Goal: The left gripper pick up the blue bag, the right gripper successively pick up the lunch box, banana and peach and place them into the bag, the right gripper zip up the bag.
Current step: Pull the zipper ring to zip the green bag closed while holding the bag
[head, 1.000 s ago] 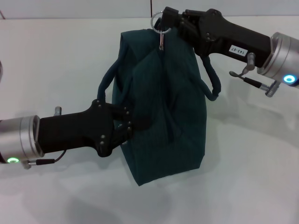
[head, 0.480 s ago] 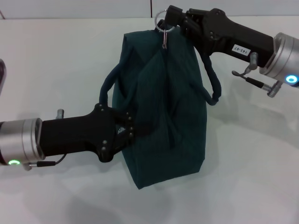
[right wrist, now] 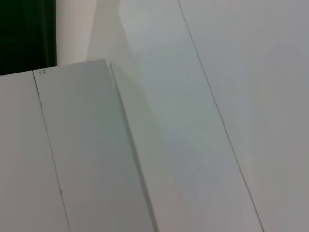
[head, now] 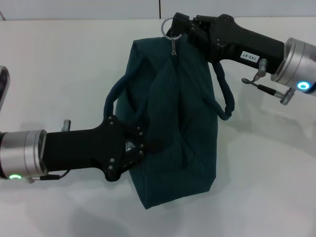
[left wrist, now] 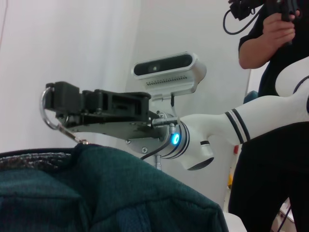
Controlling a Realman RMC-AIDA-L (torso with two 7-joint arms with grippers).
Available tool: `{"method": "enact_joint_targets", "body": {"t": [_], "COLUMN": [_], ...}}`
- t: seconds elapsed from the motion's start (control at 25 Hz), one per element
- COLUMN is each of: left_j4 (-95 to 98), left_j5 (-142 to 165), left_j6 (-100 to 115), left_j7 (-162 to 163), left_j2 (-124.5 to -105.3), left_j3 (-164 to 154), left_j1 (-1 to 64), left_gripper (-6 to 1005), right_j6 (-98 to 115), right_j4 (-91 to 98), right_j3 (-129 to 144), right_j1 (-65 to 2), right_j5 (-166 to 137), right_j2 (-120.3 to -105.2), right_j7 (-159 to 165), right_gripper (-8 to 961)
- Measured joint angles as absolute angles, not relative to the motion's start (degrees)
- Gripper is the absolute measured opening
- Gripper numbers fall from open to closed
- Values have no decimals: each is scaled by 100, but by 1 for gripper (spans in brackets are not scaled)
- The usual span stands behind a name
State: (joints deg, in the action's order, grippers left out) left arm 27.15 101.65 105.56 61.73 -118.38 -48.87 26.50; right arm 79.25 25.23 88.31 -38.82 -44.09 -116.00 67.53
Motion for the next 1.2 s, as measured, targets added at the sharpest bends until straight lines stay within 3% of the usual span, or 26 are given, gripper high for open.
{"method": "enact_joint_targets", "body": {"t": [1.2], "left_j4": [2716], "left_j5": [10104], "left_j6": [10410], "left_j7": [5994], "left_j2": [-11829], "left_j3": [-4819], "left_j1": [2492], "left_gripper": [58], "right_j6": [7804], "right_j4": [2570], "right_j3": [8639], "right_j1": [-3669], "right_j5": [-4361], "right_j2": [-11569], "right_j7": [6750], "right_gripper": [14]}}
